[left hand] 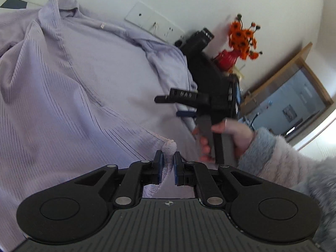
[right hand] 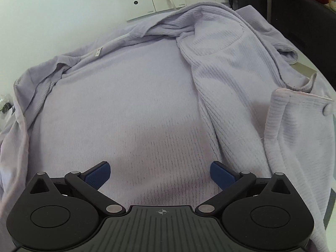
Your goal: Fold clothes
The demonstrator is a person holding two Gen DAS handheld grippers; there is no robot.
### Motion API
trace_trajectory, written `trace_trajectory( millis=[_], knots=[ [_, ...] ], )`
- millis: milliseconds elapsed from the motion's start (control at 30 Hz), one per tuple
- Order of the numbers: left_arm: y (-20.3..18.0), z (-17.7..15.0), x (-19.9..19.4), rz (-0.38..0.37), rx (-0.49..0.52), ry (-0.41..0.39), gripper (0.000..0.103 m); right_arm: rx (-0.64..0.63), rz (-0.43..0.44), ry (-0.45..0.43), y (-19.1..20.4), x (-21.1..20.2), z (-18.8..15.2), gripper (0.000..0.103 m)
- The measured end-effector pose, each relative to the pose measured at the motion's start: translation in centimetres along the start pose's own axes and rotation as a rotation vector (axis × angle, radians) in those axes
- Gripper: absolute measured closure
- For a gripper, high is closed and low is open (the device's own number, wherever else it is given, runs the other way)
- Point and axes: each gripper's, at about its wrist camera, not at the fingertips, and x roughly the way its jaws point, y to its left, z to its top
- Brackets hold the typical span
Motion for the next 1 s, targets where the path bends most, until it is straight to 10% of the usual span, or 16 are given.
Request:
trace_trajectory(
  millis=[67, 200, 467, 1000],
  knots=[
    [-0.3, -0.4, -0.7, 0.043, 0.038, -0.017, 0.084, 0.002, 0.002, 0.002, 0.0, -0.2, 0.0, 0.001],
    [0.0, 0.0, -4.2, 0.103, 0.039, -0.161, 0.033, -0.002, -0.013, 0.006, -0.1, -0.8, -0.4, 0.001],
    [1.6, -2.5, -10.2, 0.454, 0.067, -0.325, 0.016, 0.091, -0.047, -0.057, -1.9, -6.0, -1.5, 0.001],
    [4.1, -13.2, -9.5, 0.688, 0.352, -0.015, 0.016, 0.178, -0.296, -0.170, -9.2, -20.4, -10.4, 0.001]
  ],
)
